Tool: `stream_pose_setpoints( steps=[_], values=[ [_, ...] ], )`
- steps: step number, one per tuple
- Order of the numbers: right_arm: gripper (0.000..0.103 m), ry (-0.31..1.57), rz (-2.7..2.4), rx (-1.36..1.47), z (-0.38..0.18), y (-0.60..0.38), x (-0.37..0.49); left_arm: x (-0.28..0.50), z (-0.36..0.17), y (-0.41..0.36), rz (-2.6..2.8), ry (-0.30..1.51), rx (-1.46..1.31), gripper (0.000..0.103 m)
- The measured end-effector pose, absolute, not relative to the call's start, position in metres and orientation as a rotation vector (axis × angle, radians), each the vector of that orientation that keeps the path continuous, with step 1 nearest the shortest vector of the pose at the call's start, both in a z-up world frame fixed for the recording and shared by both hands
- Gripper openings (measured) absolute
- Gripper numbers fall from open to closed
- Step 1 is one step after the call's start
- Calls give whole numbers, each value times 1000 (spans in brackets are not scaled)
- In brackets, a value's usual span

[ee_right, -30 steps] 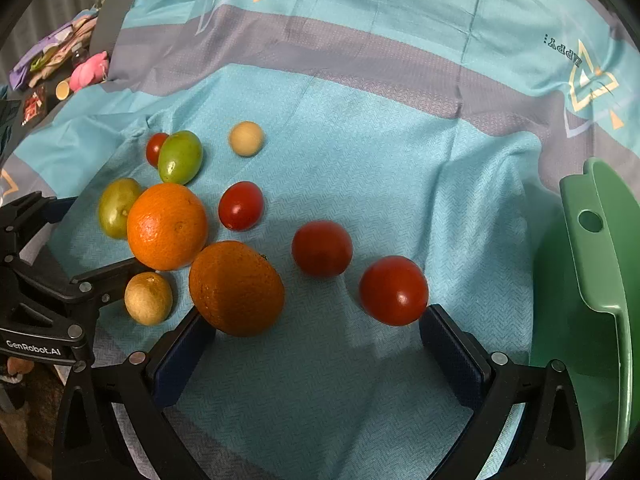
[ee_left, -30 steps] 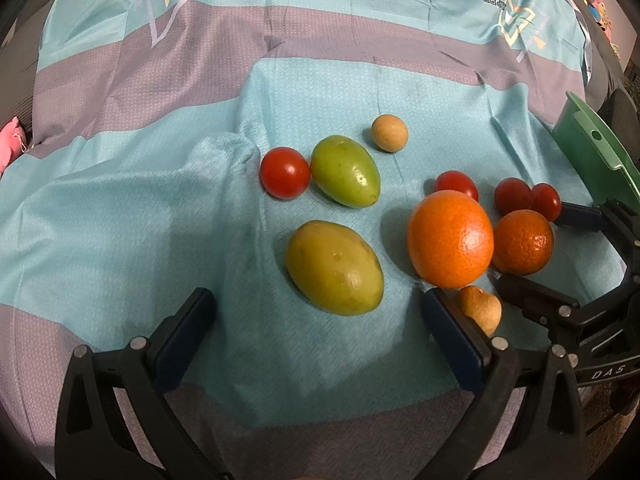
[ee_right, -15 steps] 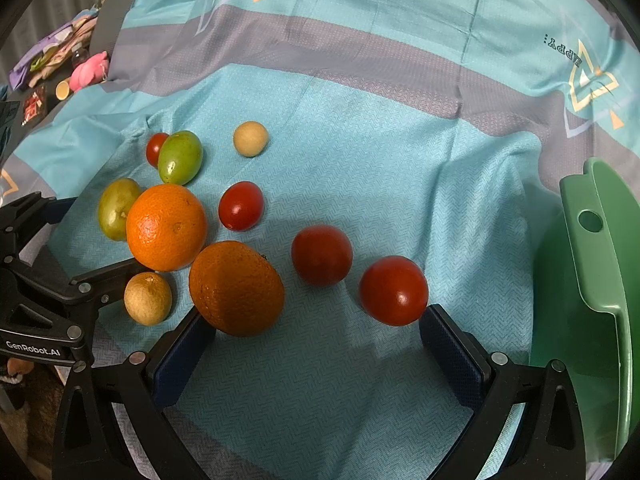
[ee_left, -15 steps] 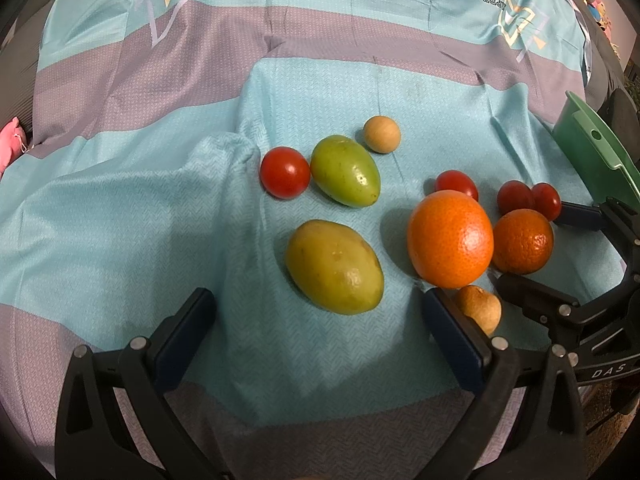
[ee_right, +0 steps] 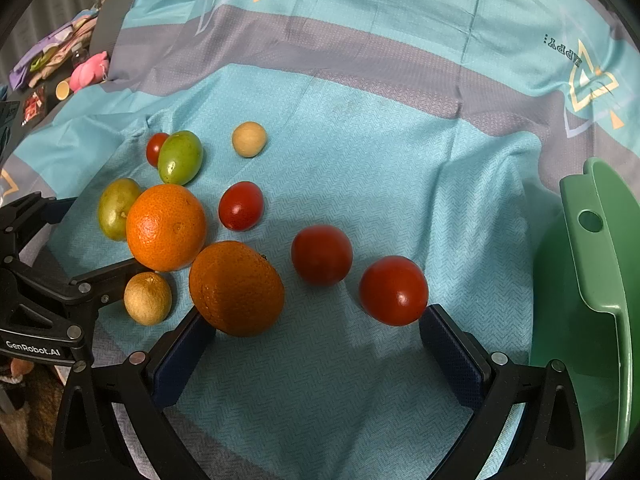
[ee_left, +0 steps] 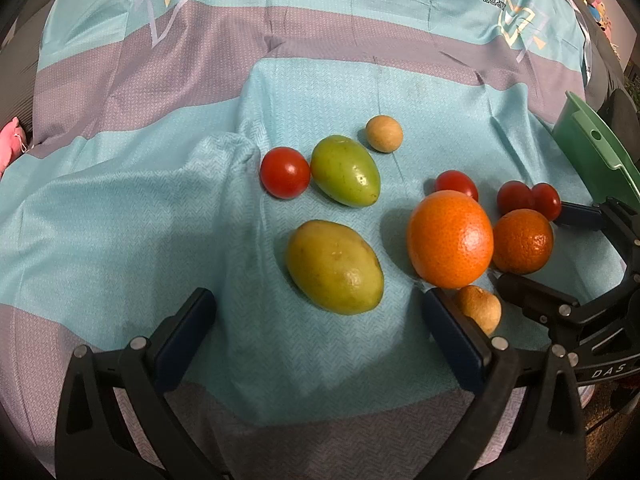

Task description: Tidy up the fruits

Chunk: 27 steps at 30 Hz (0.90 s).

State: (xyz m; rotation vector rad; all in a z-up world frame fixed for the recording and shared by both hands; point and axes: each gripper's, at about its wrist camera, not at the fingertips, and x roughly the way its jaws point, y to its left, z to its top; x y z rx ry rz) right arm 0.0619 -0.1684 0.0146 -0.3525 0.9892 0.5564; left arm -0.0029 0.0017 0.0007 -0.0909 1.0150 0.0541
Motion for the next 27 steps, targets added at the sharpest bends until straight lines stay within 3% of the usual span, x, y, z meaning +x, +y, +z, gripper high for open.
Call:
stream_pose_setpoints(
  steps=[17,20,22,27],
  values=[
    [103,1017,491,-326,17,-165,55,-5,6,6,9,1092,-103,101],
    [103,1035,495,-326,17,-166,52,-11,12,15,4,1072,-188,94],
    [103,1028,547,-340,18,-164,46,-16,19,23,-2,1058,-269,84],
    [103,1064,683,-243,28,-170,35,-25,45,26,1,985,-301,82]
  ],
)
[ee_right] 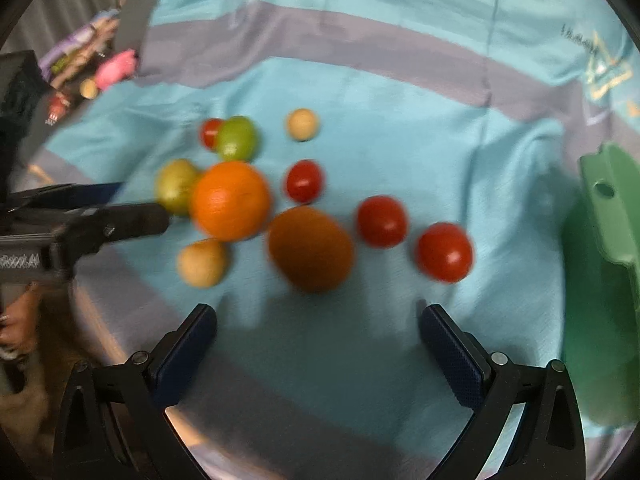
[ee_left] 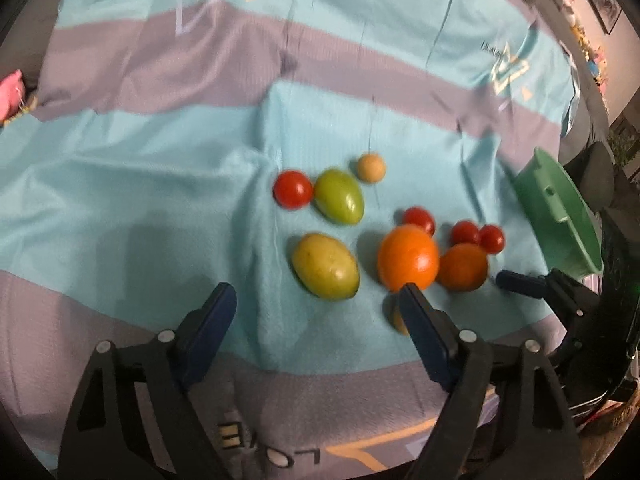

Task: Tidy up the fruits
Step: 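Grasp the large orange with the left gripper while the right gripper grasps a smaller orange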

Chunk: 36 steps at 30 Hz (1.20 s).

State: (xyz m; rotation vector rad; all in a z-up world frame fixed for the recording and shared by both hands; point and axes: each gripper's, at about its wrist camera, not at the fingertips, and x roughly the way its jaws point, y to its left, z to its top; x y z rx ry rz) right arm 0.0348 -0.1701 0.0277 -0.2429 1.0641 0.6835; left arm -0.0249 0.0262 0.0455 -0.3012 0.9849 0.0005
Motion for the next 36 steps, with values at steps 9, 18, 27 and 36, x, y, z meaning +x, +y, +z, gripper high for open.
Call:
stream_pose_setpoints(
  steps=[9,18,27,36],
  values=[
    [66,1031,487,-189,65,-183,34,-21,79,0,-93,925,-261,58],
    [54,1052,502,117,78,-194,54,12,65,-17,-204,1007,-314,51],
    [53,1148,466,261,57,-194,68,21,38,-29,-193,1090,-274,51],
    [53,1220,447,296,36,-191,76,29,30,-40,-186,1103,-201,41]
  ],
)
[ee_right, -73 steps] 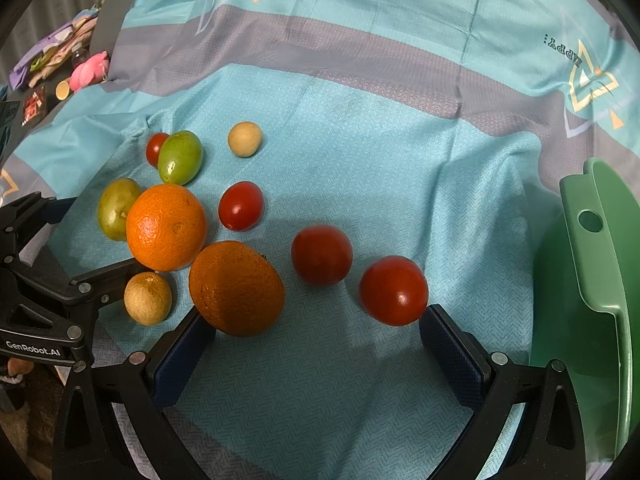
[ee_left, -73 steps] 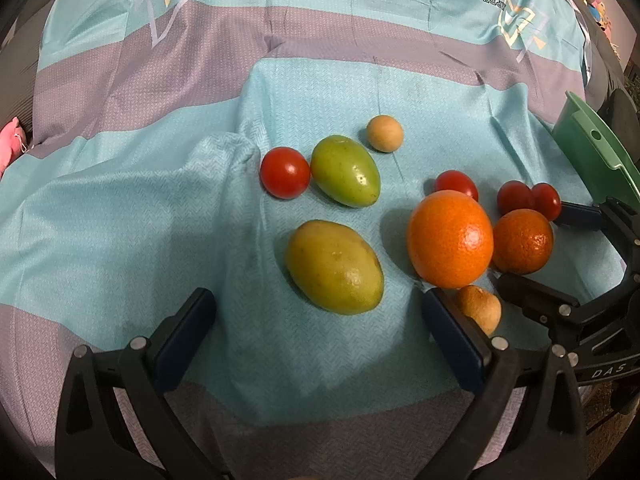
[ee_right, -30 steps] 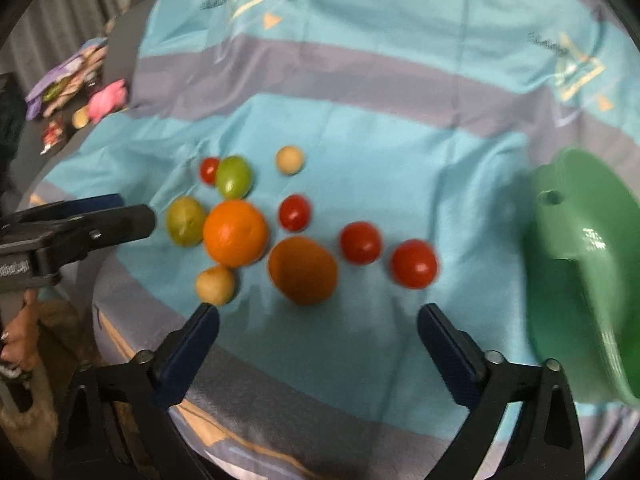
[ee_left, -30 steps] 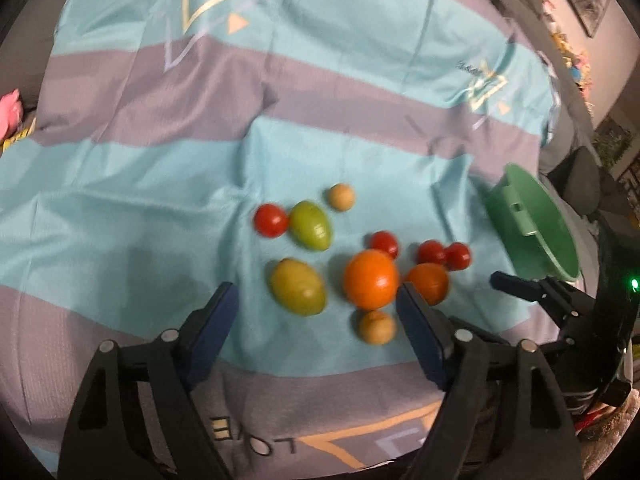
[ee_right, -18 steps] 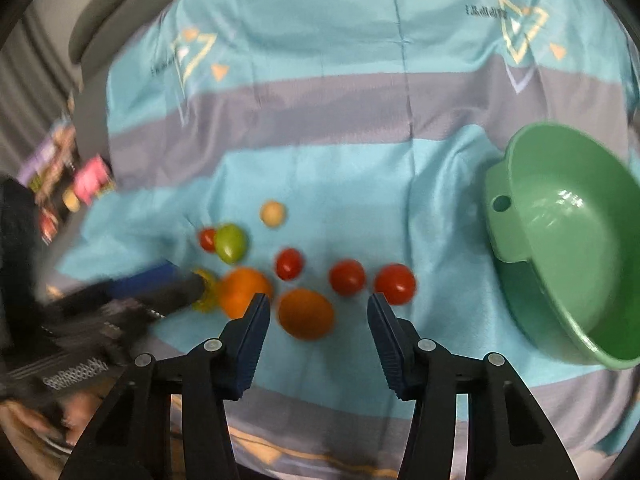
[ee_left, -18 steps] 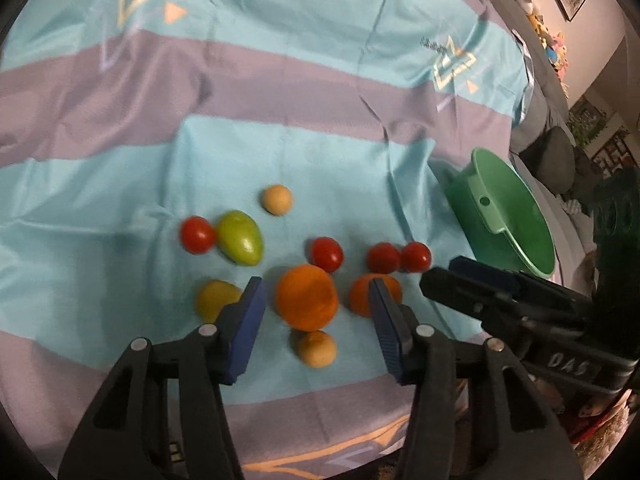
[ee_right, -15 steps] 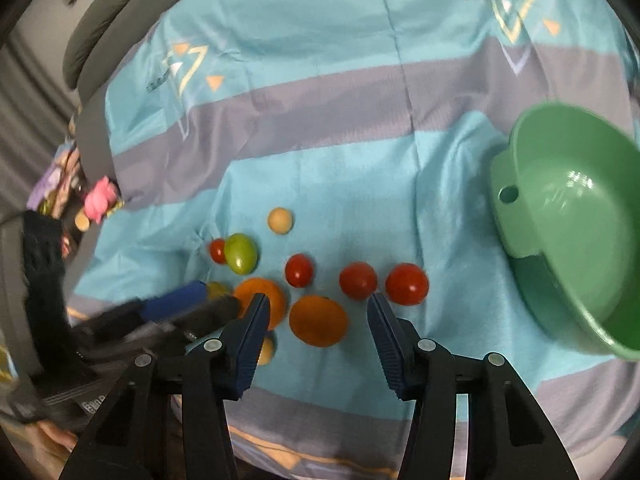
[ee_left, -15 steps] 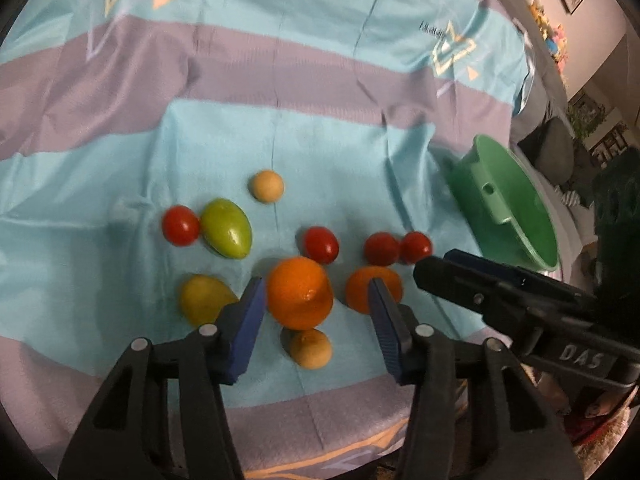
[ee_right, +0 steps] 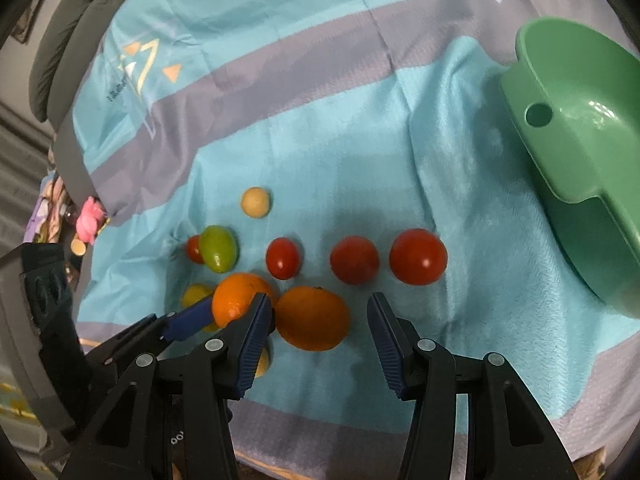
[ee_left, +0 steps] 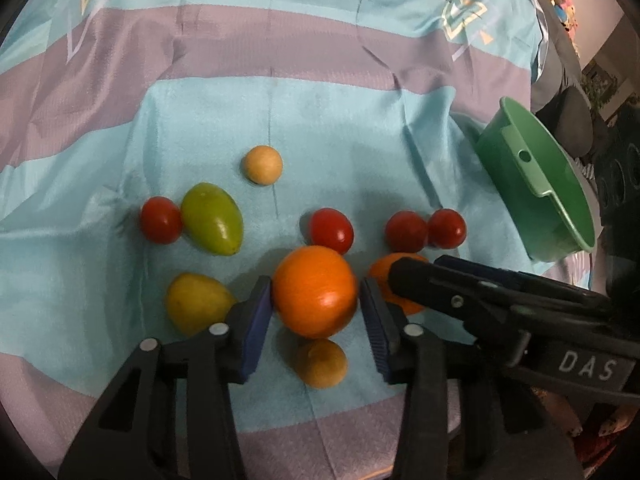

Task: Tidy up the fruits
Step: 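Grasp the large orange with the left gripper while the right gripper grasps a smaller orange, then carry both oranges over the green bowl and release them inside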

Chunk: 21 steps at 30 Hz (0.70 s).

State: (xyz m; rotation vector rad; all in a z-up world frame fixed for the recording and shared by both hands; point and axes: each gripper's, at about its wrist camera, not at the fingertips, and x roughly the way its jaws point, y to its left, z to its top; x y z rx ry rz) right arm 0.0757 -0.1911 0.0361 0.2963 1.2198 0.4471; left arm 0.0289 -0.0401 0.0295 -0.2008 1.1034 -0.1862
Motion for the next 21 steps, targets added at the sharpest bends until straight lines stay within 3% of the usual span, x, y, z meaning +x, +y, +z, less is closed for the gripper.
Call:
stream_pose_setpoints(
  steps=[6,9,14,21],
  values=[
    [53,1238,448,331,27,-190,79,26,28,-38,-174,1091,-207,40],
    [44,1253,478,382,24,-192,80,22,30,-35,-161,1095,-226,40],
    [43,1242,481,363,29,-192,75,13,42,-35,-146,1067,-223,40],
    [43,1114,477,385,68,-214,67,5,85,-45,-155,952,-209,40]
  ],
)
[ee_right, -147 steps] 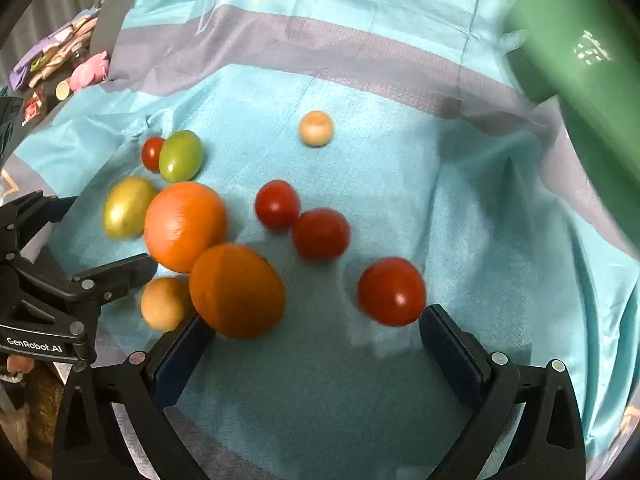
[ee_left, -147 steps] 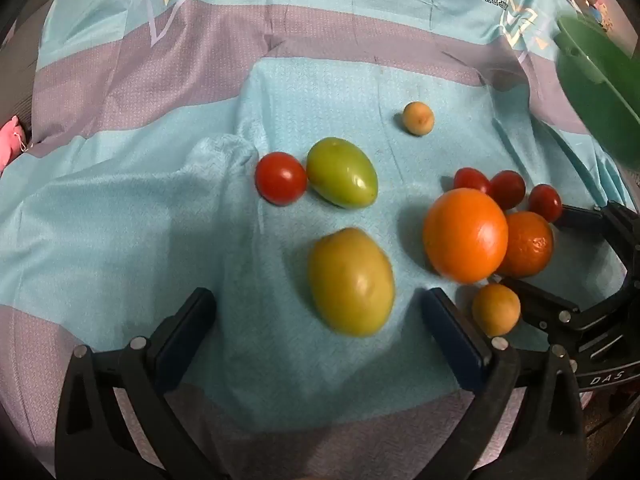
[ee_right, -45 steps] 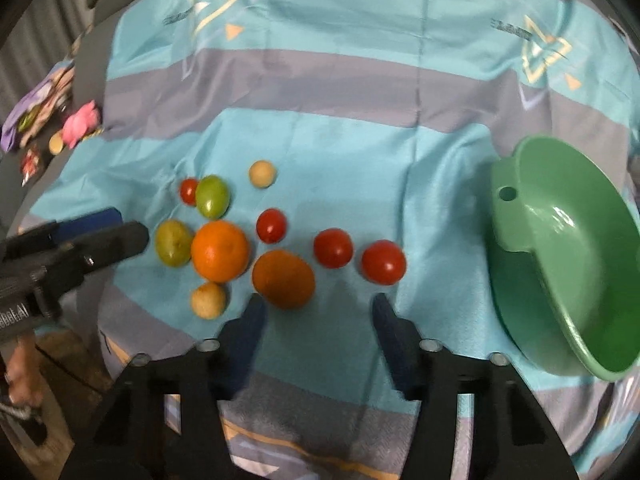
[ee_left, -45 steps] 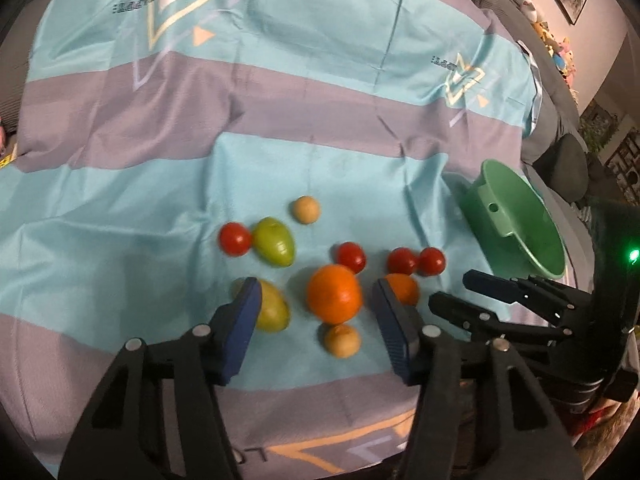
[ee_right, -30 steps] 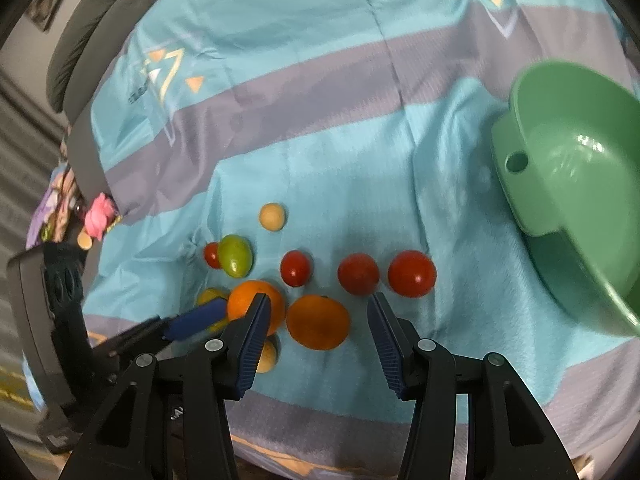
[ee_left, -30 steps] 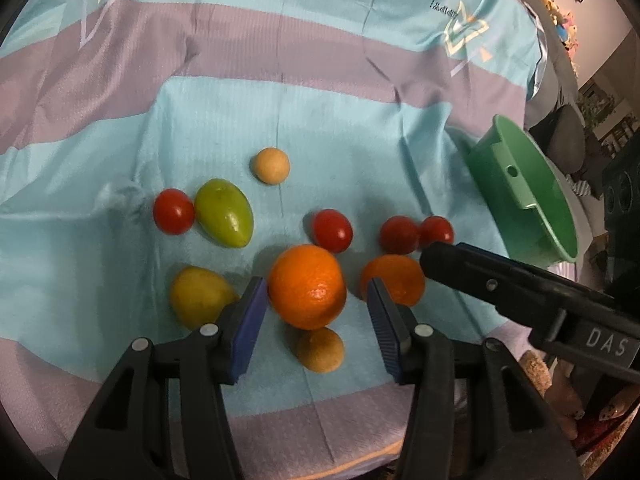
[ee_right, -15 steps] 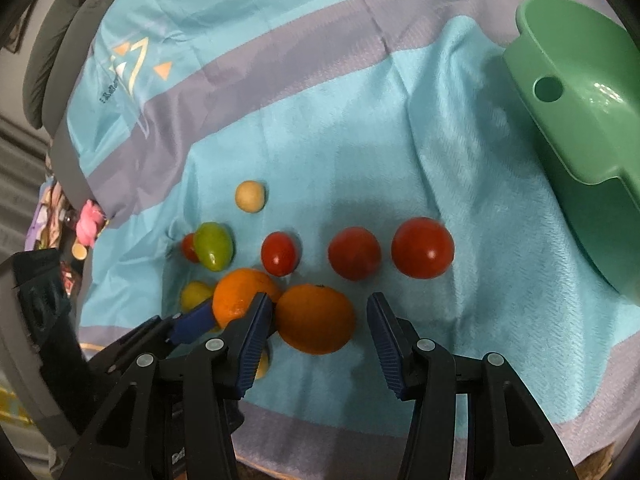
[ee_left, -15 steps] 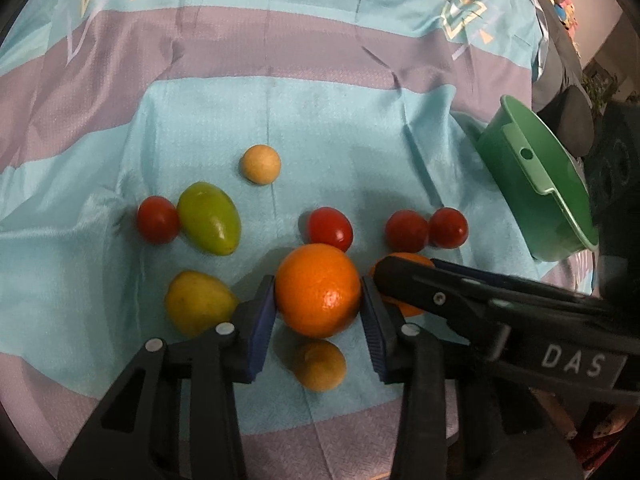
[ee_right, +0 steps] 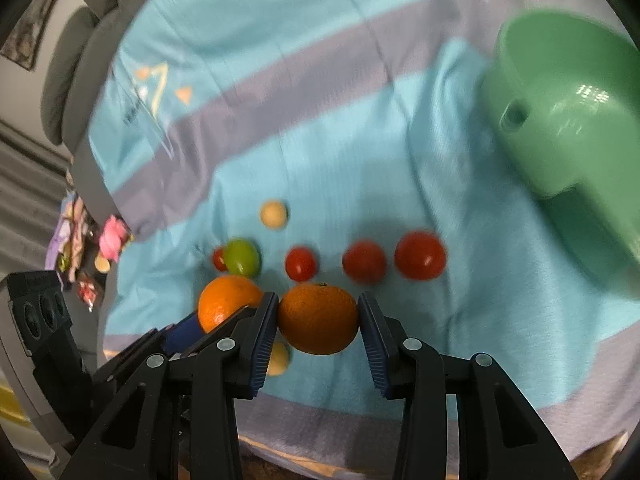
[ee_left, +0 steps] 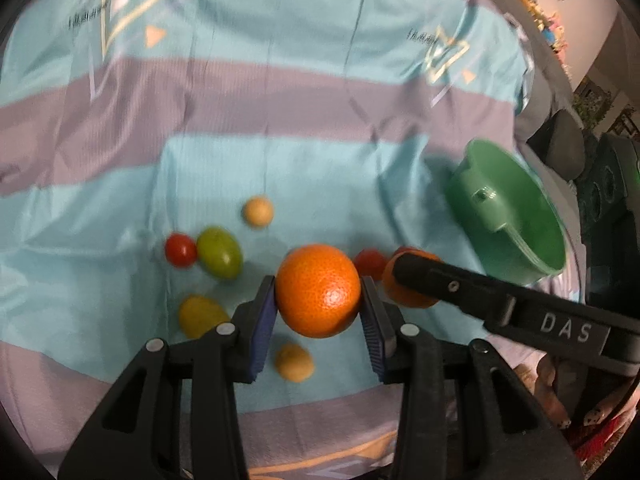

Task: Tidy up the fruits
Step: 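Carry both oranges over the green bowl and release them inside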

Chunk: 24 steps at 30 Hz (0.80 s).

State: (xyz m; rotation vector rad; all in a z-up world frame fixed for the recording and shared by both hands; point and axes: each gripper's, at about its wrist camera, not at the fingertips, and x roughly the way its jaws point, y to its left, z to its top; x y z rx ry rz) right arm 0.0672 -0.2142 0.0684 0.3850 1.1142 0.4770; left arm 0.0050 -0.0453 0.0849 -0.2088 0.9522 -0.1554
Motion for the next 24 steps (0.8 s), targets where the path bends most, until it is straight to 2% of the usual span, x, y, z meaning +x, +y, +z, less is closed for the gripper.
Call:
stream_pose_setpoints(
  steps=[11,18,24],
  values=[
    [43,764,337,385,161,-282,50,18,155,-105,-278,794,-163,40],
    [43,651,166,463,177,-330,54,45,162,-161,-390,806,-145,40],
    [43,664,48,482,165,-361,62,65,151,-203,-432,846,-105,40]
  ],
)
